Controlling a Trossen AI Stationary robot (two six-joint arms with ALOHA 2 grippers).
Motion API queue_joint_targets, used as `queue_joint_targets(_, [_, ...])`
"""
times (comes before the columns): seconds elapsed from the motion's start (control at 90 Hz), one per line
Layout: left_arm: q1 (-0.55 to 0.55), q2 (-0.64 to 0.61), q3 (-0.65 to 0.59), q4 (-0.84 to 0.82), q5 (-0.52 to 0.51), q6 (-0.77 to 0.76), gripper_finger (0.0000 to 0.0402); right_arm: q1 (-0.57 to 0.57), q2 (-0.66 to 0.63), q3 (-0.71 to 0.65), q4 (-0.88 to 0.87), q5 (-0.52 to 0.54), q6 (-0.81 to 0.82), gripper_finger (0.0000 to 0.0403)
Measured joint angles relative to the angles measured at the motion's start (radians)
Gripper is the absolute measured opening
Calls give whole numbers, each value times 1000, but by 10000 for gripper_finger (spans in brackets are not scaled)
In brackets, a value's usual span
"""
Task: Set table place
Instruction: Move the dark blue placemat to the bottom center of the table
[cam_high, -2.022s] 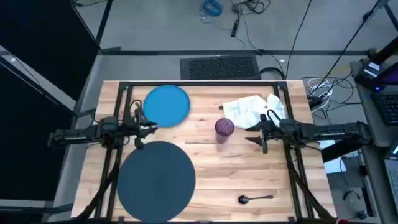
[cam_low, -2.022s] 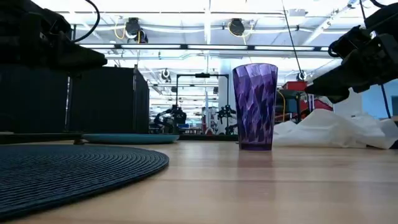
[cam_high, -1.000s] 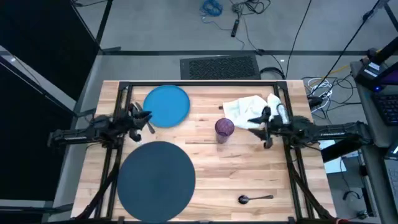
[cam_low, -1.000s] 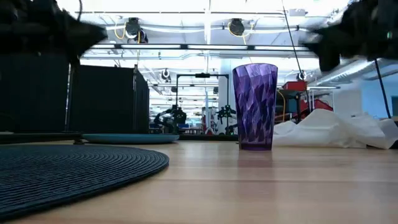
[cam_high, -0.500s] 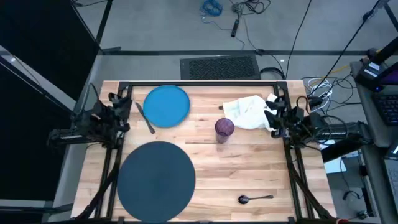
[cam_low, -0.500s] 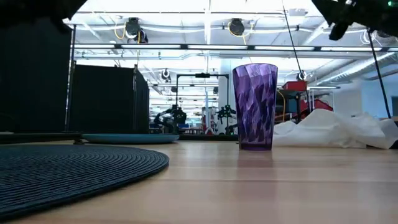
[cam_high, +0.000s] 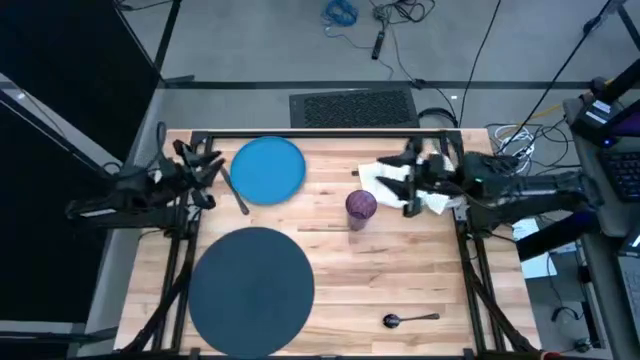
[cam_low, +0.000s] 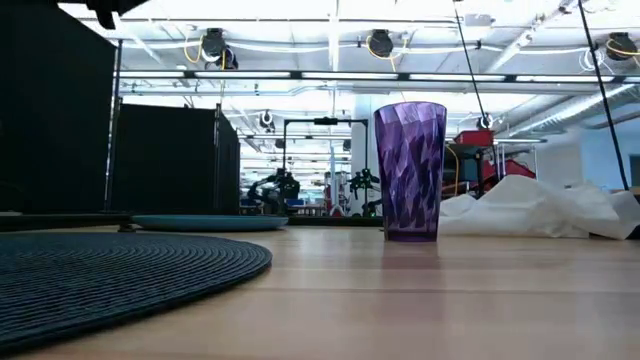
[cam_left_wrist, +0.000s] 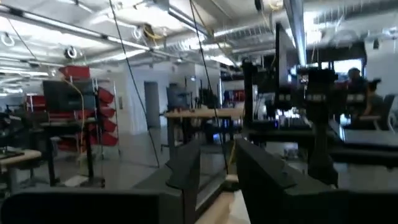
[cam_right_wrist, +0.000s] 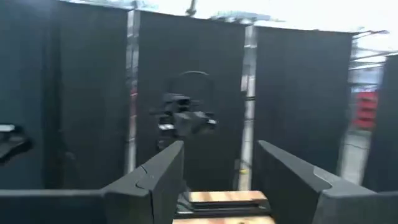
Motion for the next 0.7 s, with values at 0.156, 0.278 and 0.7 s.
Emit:
queue_joint_targets(0.156, [0,8,-1,-25,0,-1,86,14,226,172,-1,-129,5,185])
queue_joint_targets(0.278, [0,7,-1,-36,0,-26,86,35,384,296,-2,-238,24,185])
queue_joint_targets(0.7, [0,8,-2,-147,4,-53,86,125,790,520,-131,-291,82,185])
